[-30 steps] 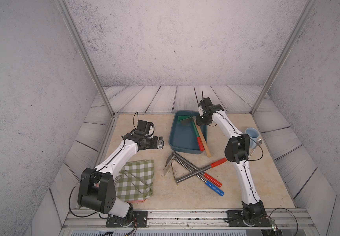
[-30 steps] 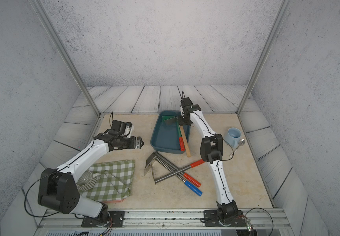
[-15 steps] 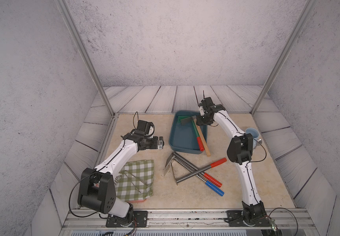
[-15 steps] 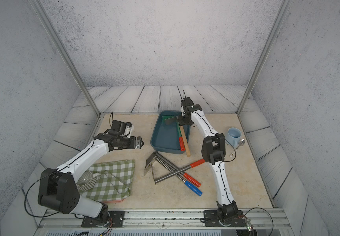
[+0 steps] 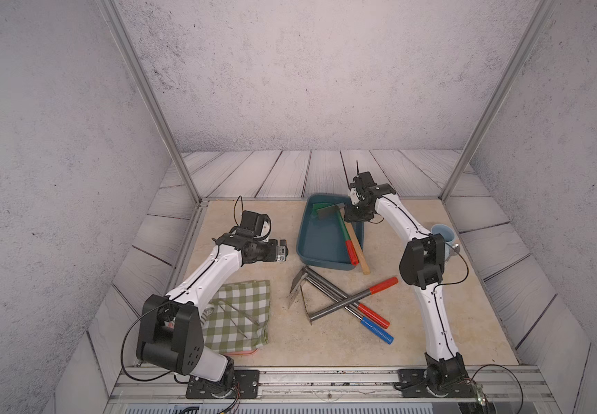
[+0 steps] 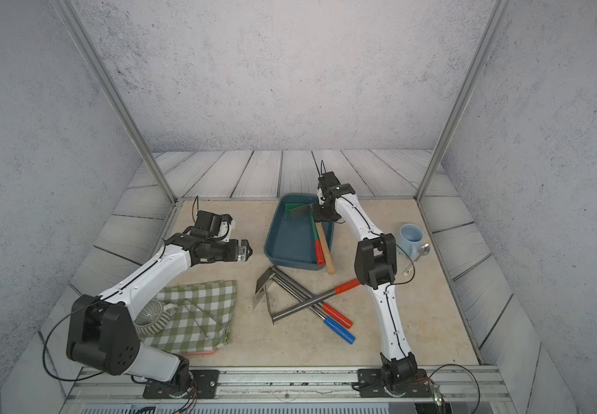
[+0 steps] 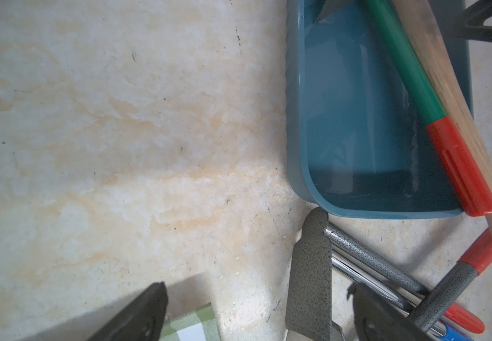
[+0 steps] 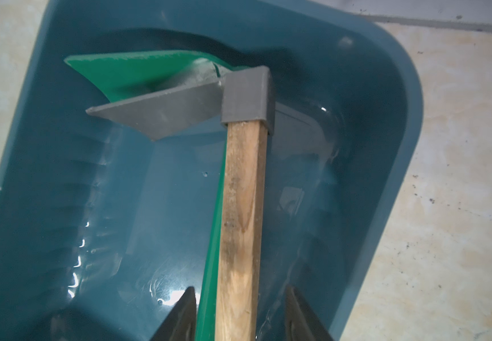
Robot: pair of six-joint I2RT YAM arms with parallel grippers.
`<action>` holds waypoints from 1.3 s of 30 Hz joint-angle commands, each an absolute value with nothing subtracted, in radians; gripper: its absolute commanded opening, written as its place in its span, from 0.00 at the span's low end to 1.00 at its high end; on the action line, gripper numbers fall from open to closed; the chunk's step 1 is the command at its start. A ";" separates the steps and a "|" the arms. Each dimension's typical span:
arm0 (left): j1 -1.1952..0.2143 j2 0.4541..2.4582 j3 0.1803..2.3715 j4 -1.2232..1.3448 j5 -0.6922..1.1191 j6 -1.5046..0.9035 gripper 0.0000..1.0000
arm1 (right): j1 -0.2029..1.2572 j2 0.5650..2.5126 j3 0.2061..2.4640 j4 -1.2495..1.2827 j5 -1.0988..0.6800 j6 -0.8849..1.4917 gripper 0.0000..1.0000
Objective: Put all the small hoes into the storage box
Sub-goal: Place the hoe in the storage box.
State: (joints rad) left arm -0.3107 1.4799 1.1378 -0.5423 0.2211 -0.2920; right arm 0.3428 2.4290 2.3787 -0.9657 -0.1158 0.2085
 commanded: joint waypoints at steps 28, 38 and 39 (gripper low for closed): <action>-0.316 1.495 1.160 -0.549 0.220 -0.279 1.00 | 0.351 2.483 2.336 -0.947 -0.134 0.230 0.43; -0.316 1.494 1.162 -0.552 0.221 -0.279 1.00 | 0.352 2.491 2.367 -0.928 -0.103 0.235 0.27; -0.316 1.495 1.160 -0.551 0.221 -0.279 1.00 | 0.351 2.490 2.372 -0.924 -0.096 0.237 0.25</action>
